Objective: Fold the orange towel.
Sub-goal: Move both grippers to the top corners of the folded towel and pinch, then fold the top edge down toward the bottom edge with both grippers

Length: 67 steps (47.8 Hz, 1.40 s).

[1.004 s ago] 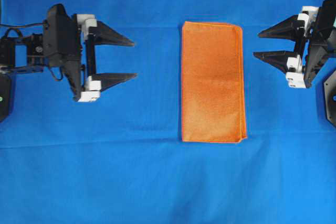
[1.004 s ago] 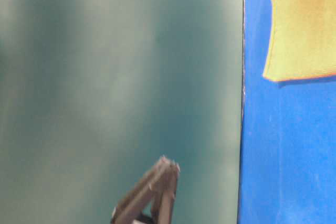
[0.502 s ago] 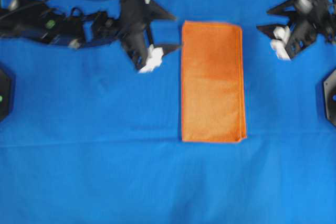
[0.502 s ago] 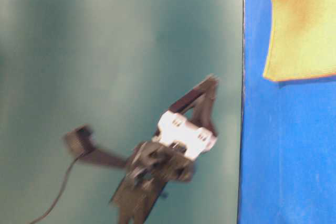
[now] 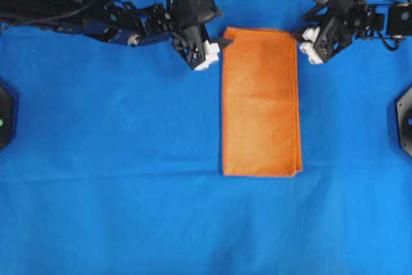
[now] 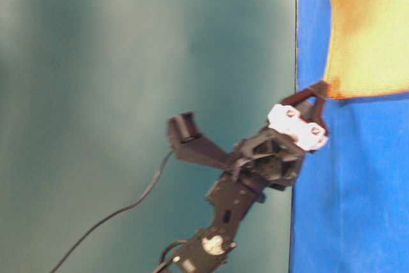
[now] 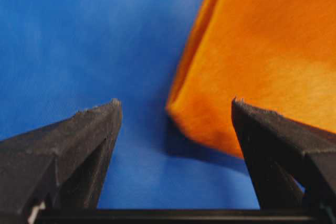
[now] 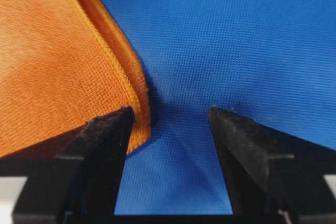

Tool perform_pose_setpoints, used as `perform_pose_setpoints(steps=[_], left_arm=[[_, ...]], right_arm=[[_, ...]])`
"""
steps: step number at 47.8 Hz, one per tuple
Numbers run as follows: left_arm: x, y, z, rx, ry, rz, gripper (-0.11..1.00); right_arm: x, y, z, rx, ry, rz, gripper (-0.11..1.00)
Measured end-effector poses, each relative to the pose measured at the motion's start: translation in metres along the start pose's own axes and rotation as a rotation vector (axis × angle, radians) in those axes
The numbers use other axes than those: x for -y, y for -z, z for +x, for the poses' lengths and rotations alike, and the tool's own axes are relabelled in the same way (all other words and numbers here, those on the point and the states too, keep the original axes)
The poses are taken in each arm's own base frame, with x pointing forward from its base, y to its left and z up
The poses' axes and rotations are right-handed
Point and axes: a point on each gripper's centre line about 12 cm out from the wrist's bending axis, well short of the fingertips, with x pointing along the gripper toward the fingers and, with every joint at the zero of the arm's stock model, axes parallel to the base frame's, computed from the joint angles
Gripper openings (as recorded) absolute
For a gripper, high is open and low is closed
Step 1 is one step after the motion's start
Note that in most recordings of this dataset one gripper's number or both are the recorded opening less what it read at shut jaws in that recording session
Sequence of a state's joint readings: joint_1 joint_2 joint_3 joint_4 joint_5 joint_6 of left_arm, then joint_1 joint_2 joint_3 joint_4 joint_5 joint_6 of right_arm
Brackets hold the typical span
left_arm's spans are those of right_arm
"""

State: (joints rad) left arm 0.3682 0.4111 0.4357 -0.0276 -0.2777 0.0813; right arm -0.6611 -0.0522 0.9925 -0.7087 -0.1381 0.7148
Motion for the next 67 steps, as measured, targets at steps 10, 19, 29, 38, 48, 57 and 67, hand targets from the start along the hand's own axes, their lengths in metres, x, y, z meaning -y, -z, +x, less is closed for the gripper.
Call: perform_pose_setpoints(steps=[10, 19, 29, 38, 48, 57, 67], left_arm=[[-0.005, 0.006, 0.012, -0.007, -0.009, -0.006, 0.79], [-0.005, 0.008, 0.014, -0.011, -0.009, -0.006, 0.70], [-0.001, 0.008, 0.014, -0.011, -0.002, 0.009, 0.23], [0.006, 0.007, 0.014, -0.012, 0.011, 0.028, 0.01], [0.006, 0.007, 0.014, -0.012, 0.010, 0.029, 0.01], [0.006, 0.007, 0.014, -0.016, 0.010, 0.063, 0.01], [0.003, -0.010, 0.007, -0.004, 0.008, 0.096, 0.02]], right_arm=[[-0.001, 0.009, 0.016, -0.038, -0.021, 0.000, 0.62], [-0.001, 0.009, 0.017, -0.037, -0.025, 0.004, 0.57], [-0.012, 0.010, 0.018, -0.039, -0.052, -0.025, 0.08], [-0.015, 0.011, 0.018, -0.041, -0.055, -0.005, 0.03], [-0.016, 0.011, 0.017, -0.039, -0.057, 0.001, 0.03], [-0.018, 0.008, 0.010, -0.025, -0.053, -0.008, 0.03], [-0.017, -0.006, -0.008, 0.015, -0.018, -0.017, 0.03]])
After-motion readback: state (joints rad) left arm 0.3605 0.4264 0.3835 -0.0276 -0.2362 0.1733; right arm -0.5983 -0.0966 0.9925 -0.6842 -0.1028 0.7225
